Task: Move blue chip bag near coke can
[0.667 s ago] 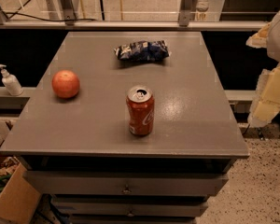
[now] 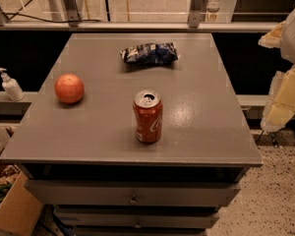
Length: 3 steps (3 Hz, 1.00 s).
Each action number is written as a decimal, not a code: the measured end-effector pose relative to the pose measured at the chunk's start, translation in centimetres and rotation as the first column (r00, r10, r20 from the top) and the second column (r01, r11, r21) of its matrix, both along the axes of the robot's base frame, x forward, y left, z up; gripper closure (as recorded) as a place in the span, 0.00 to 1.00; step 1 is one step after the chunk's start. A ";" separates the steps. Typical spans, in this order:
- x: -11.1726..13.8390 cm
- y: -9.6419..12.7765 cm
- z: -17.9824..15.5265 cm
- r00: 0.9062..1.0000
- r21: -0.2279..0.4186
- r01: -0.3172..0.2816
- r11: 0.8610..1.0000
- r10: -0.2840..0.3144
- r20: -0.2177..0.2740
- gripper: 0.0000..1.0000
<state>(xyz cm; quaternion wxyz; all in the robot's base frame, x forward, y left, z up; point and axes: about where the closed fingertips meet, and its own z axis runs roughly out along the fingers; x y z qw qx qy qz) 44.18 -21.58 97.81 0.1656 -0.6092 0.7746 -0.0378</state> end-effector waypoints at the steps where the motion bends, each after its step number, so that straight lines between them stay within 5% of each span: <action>1: 1.9 1.0 -1.6 0.999 0.027 -0.031 0.999 0.031 0.014 0.00; 3: 9.7 3.8 -4.9 0.995 0.190 -0.036 0.981 0.017 0.102 0.00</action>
Offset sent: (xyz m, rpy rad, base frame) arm 0.1043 0.0398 -0.0603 0.2213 -0.0947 0.0556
